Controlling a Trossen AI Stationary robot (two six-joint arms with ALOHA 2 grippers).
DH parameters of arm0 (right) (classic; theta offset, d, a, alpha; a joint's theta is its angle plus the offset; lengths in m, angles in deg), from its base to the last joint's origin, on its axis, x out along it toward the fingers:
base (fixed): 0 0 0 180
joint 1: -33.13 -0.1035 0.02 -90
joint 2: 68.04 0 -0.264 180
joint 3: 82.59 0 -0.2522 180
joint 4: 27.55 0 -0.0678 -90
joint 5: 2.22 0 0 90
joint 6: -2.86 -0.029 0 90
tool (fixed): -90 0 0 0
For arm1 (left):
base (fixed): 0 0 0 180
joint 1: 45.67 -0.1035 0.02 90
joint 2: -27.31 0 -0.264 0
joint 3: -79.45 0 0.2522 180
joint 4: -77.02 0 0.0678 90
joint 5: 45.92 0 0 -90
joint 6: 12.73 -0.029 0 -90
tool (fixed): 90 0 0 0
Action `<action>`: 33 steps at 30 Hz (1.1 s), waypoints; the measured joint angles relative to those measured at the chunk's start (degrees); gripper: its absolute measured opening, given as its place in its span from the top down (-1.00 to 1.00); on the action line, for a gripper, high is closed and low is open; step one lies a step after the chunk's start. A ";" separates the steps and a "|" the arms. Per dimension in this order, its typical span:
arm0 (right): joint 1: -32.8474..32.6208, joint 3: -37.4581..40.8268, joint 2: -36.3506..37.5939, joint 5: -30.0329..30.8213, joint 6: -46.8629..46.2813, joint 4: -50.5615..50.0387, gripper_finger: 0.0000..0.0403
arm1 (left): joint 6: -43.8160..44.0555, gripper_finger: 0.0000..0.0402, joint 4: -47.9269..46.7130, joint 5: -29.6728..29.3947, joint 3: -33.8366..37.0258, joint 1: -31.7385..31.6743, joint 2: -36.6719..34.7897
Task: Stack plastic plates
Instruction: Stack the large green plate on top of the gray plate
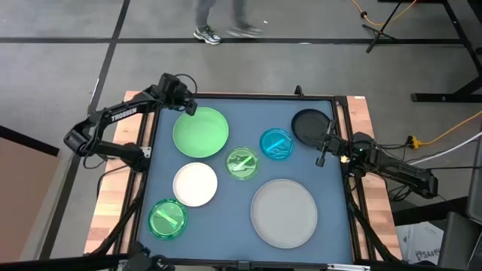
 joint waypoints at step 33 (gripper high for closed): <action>0.02 0.00 -0.01 0.02 0.00 0.00 1.00 | 1.51 -0.53 -8.70 -4.65 0.09 0.83 12.45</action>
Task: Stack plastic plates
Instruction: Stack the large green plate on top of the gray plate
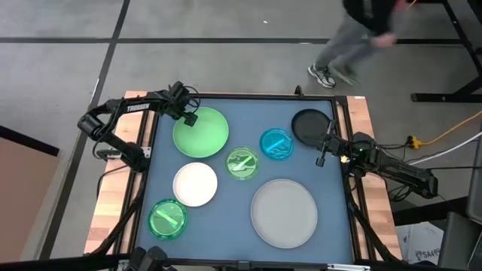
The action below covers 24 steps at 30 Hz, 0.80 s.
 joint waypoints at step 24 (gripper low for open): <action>0.00 0.00 0.01 0.00 -0.02 0.00 1.00 | 0.07 0.06 0.02 0.09 0.00 0.00 0.00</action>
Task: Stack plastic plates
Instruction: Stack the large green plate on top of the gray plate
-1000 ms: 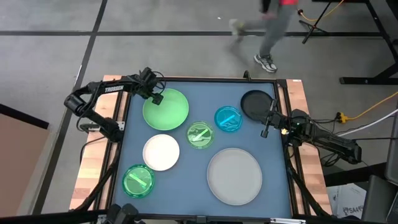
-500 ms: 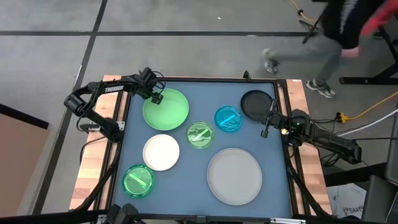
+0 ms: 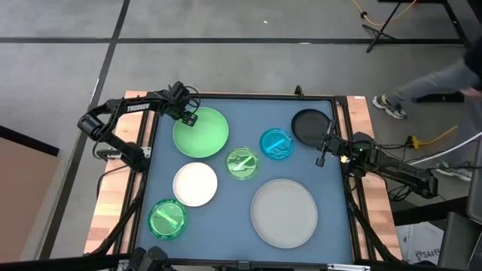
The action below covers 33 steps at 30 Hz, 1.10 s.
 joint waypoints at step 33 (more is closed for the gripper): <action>-0.02 0.00 0.00 0.00 0.02 0.01 1.00 | -0.04 0.86 0.13 0.57 -0.07 0.00 -0.09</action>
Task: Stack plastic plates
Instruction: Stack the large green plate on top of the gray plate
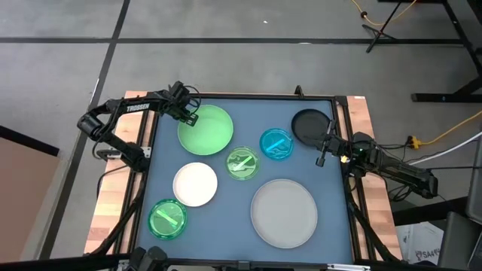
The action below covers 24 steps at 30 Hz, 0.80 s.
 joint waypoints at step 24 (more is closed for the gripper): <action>0.02 0.00 -0.02 0.00 0.00 -0.02 1.00 | 1.68 0.92 0.48 4.74 0.02 -0.25 -4.79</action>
